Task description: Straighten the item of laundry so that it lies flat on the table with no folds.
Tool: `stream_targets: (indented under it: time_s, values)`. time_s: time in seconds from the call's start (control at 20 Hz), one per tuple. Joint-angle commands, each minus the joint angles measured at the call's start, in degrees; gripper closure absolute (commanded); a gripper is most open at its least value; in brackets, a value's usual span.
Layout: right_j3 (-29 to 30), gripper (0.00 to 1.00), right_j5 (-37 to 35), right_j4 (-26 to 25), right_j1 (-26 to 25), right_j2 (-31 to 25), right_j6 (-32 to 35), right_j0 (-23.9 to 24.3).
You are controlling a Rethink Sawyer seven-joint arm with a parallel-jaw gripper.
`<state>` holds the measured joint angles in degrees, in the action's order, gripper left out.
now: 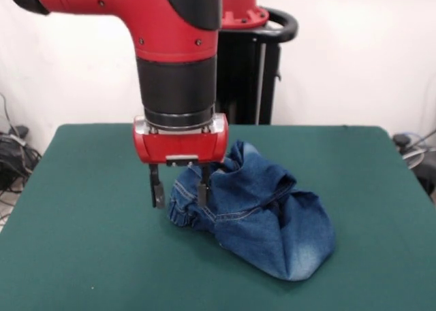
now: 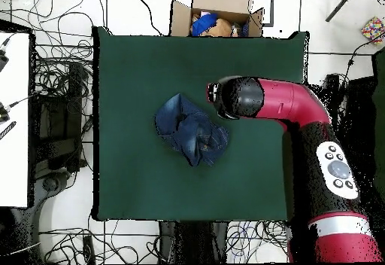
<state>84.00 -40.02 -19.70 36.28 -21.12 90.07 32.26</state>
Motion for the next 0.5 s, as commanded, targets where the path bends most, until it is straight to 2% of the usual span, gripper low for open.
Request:
stream_targets:
  time_s: [0.05,0.25,0.5]
  values:
    - [6.87,0.00,1.78,-2.79,-1.86,-5.25,-6.28,-0.27]
    - [7.01,0.00,1.23,-3.43,-2.69,-6.11,-7.43,0.48]
    - [10.09,0.00,4.12,-4.52,-2.84,-6.55,-6.20,1.32]
